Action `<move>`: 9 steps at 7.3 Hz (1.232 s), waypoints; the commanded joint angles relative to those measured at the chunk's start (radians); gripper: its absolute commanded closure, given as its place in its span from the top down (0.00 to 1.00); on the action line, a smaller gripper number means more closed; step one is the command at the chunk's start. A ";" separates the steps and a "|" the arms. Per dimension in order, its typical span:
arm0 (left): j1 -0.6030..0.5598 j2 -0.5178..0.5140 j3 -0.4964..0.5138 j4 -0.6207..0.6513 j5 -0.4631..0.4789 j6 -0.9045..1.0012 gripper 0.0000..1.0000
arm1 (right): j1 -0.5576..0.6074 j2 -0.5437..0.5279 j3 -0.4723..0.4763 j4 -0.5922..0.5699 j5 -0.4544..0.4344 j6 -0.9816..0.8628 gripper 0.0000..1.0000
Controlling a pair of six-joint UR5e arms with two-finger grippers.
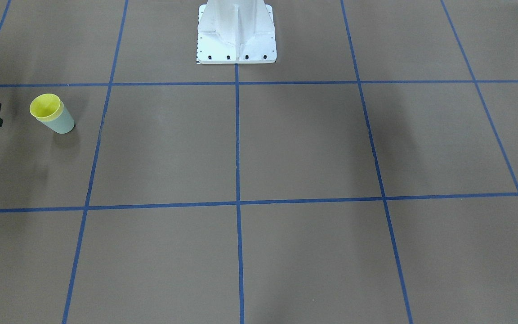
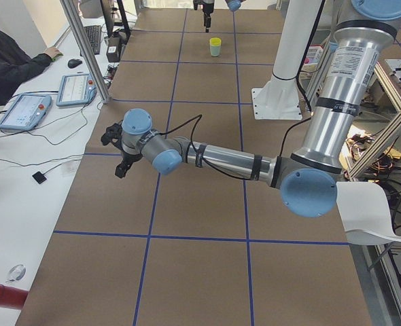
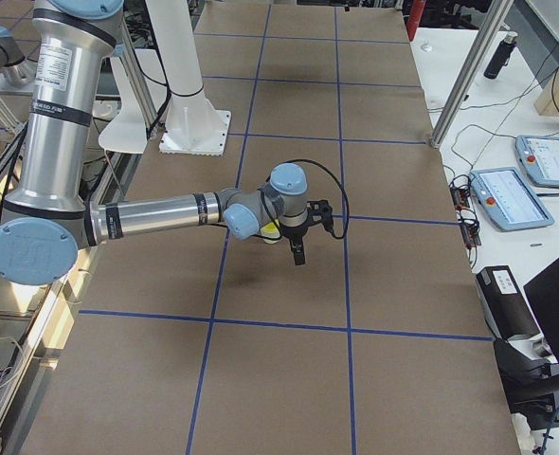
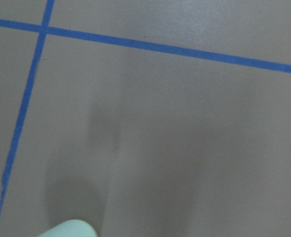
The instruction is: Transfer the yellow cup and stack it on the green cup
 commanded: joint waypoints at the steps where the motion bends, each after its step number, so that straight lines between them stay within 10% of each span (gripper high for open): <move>1: -0.060 0.119 -0.020 0.090 0.101 0.173 1.00 | 0.153 0.007 -0.060 -0.113 0.000 -0.272 1.00; 5: -0.109 0.179 -0.231 0.538 0.150 0.276 1.00 | 0.328 0.091 -0.078 -0.472 0.127 -0.451 1.00; 9: -0.108 0.229 -0.267 0.560 0.027 0.152 1.00 | 0.419 0.068 -0.109 -0.472 0.273 -0.465 1.00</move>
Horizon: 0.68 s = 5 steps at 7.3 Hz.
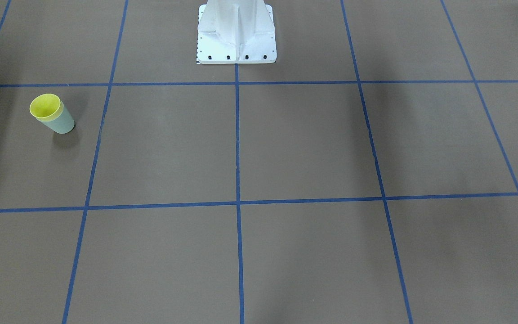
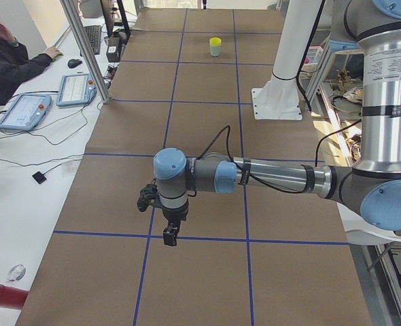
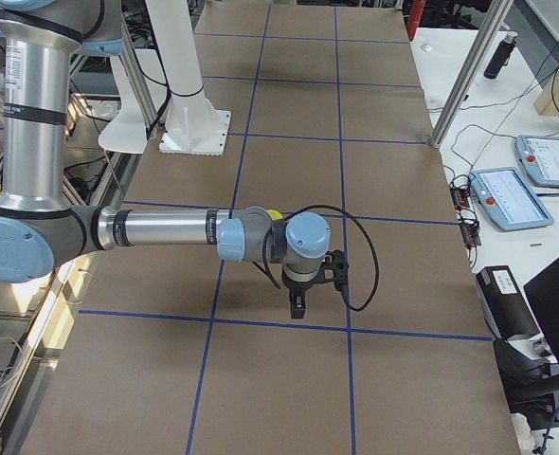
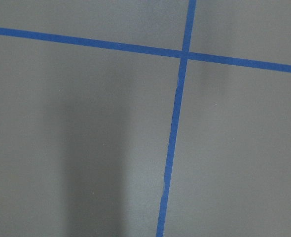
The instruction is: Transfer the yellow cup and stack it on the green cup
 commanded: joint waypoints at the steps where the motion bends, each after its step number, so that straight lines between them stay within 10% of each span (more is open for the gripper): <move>1: -0.001 0.006 -0.006 -0.043 -0.049 -0.054 1.00 | 0.022 0.004 -0.006 0.001 0.022 0.008 1.00; 5: 0.001 0.064 0.008 -0.214 -0.049 -0.164 1.00 | 0.042 0.002 -0.006 0.006 0.019 0.008 1.00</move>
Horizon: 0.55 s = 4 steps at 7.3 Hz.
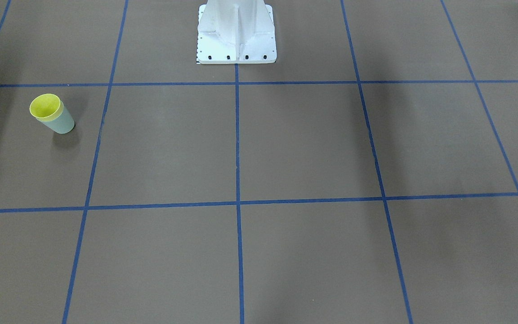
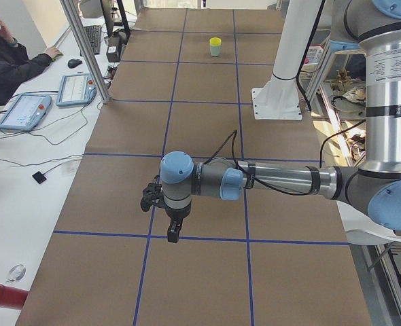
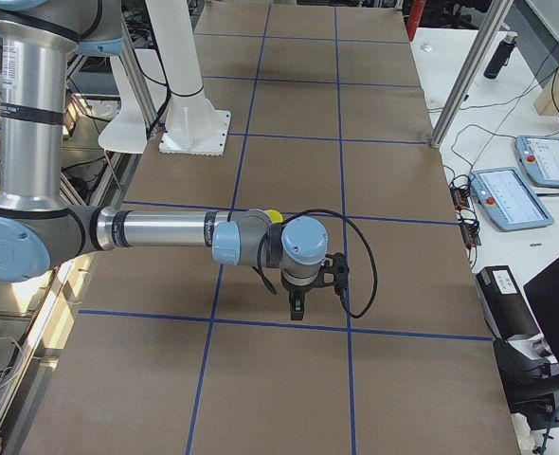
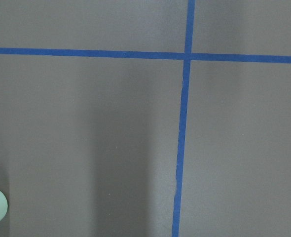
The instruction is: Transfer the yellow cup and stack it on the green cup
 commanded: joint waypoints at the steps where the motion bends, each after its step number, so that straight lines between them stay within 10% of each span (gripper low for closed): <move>1: 0.002 0.044 0.000 -0.090 0.000 -0.051 1.00 | 0.009 -0.002 0.000 0.001 -0.004 -0.001 1.00; 4: 0.003 0.043 -0.001 -0.092 0.000 -0.051 1.00 | 0.009 -0.008 -0.002 0.001 -0.005 -0.001 1.00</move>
